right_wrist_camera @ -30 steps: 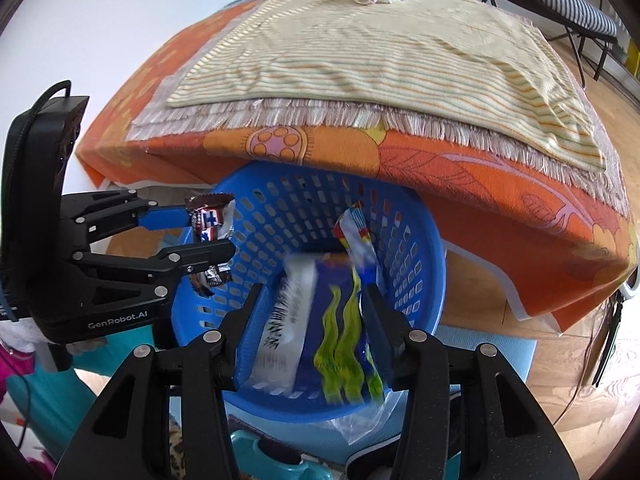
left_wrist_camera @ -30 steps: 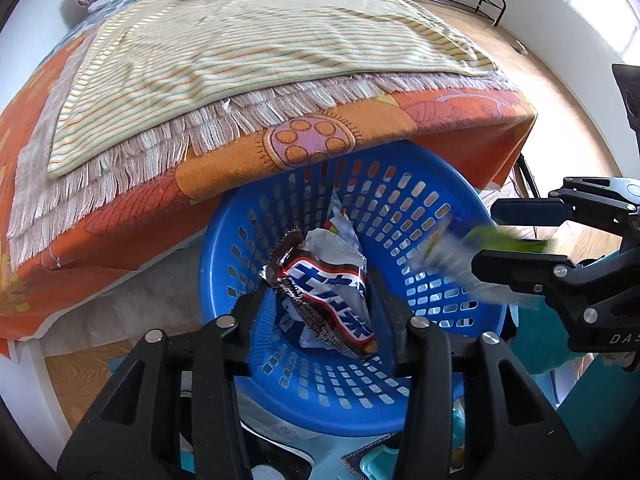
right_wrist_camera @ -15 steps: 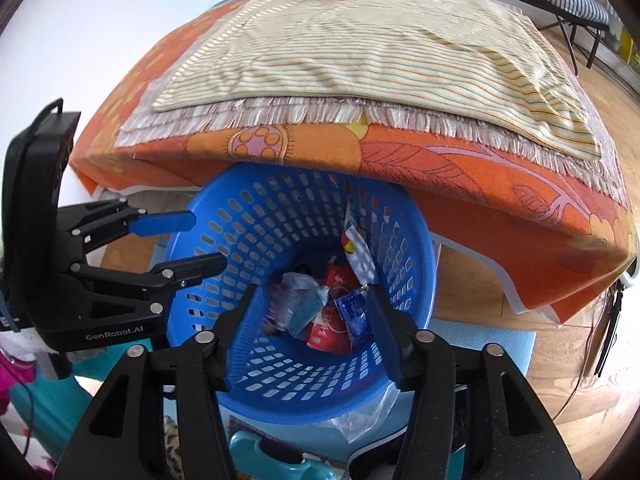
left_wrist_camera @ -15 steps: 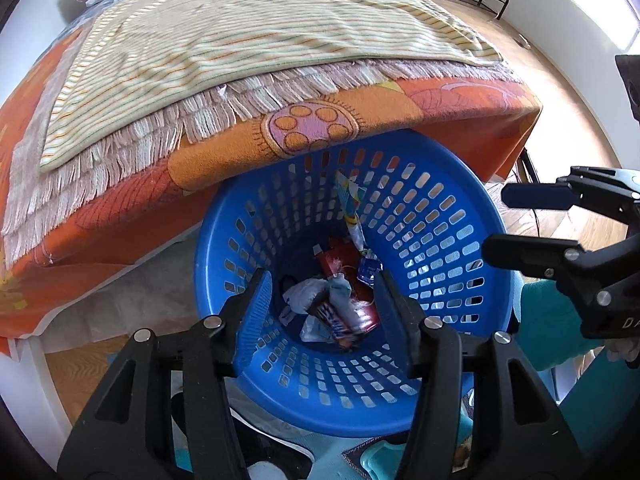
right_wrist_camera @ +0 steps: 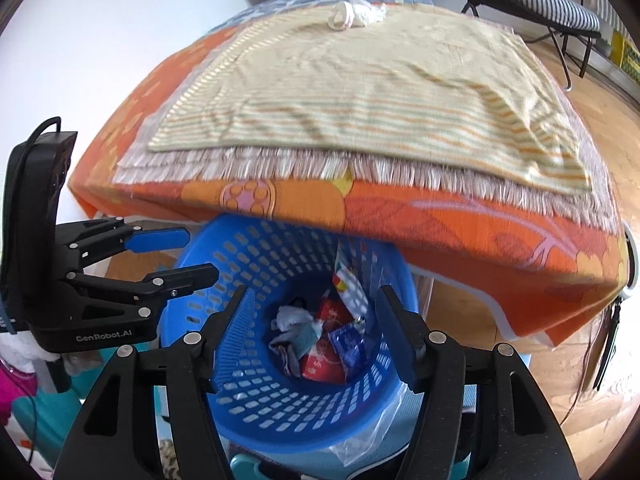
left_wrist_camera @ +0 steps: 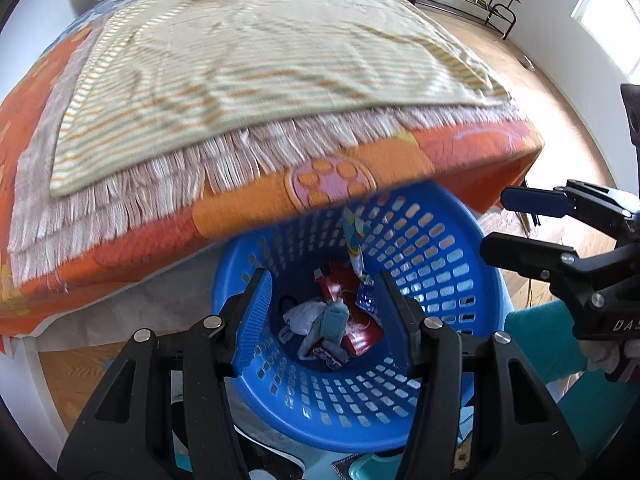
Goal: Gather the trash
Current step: 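Move both open tools back to the white tissue and band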
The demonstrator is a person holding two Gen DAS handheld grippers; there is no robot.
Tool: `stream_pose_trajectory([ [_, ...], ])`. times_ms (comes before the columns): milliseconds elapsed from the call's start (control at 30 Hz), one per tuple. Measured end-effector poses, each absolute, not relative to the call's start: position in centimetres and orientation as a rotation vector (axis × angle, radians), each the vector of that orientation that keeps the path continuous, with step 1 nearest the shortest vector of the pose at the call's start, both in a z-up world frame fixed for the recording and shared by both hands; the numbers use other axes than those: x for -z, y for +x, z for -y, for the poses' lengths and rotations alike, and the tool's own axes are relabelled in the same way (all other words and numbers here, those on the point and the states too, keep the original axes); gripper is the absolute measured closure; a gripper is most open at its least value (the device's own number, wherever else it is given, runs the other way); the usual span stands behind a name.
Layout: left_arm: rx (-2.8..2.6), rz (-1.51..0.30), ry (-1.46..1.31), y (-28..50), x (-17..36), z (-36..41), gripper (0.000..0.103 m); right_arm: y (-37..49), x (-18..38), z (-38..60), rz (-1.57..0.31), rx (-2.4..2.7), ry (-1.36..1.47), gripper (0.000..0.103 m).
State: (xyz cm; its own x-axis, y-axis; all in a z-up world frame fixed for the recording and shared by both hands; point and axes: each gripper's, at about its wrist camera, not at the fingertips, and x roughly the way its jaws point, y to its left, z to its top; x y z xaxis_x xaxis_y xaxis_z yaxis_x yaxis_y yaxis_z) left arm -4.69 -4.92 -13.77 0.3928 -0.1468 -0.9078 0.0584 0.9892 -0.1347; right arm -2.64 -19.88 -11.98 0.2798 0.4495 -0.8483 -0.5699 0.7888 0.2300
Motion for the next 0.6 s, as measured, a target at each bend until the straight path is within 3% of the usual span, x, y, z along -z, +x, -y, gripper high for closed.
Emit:
stream_pose_trajectory([
  [233,0.118,-1.102,-0.089,-2.1,11.2,4.2,0.048,0.0,9.7,20.3,-1.012,-0.653,-0.090,0.033],
  [600,0.069,-0.992,-0.051,5.9,7.6,3.0,0.048,6.7,6.2,20.1,-0.926,-0.582,-0.044,0.032],
])
